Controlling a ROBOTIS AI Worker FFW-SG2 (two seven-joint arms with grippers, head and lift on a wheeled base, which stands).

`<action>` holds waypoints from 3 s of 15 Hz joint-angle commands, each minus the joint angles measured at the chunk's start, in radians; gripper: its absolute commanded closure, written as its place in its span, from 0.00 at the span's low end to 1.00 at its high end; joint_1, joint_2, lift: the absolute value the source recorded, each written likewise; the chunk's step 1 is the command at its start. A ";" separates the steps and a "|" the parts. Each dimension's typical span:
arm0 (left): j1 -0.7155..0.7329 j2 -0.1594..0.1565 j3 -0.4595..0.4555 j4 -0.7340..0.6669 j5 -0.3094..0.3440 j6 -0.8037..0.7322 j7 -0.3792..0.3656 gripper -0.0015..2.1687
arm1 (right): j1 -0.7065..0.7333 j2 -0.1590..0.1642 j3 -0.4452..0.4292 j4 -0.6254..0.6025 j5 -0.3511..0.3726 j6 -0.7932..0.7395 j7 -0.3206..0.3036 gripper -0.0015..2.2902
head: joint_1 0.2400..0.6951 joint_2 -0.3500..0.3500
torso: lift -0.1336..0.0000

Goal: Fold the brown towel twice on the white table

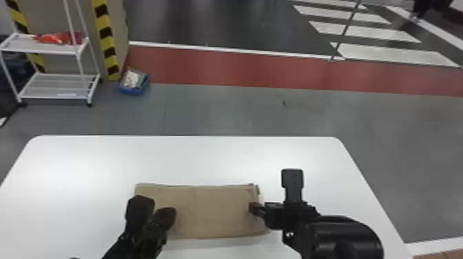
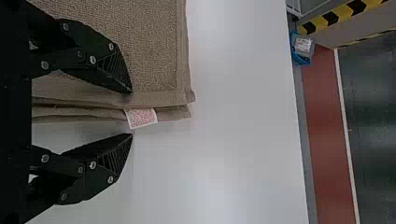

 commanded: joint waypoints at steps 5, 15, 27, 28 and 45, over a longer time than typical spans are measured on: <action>-0.006 -0.001 -0.001 0.000 -0.003 0.037 -0.005 0.93 | -0.013 -0.003 -0.002 0.010 -0.041 0.063 0.040 0.44 | 1.00 0.25 | 1.00; -0.011 -0.001 -0.005 0.000 0.001 0.089 -0.008 0.93 | 0.098 -0.009 -0.043 -0.214 -0.194 0.078 0.079 0.50 | 1.00 0.27 | 1.00; 0.187 0.031 0.194 -0.404 0.099 0.319 -0.149 0.93 | 0.156 -0.001 -0.036 -0.374 -0.327 0.069 0.079 0.50 | 1.00 0.31 | 1.00; 0.187 0.036 0.213 -0.401 0.095 0.319 -0.154 0.93 | 0.164 -0.001 -0.039 -0.386 -0.337 0.063 0.079 0.50 | 1.00 0.33 | 1.00; 0.098 0.019 0.107 -0.201 0.044 0.331 -0.155 0.93 | 0.133 0.000 0.118 -0.449 -0.384 0.115 0.024 0.50 | 1.00 0.49 | 1.00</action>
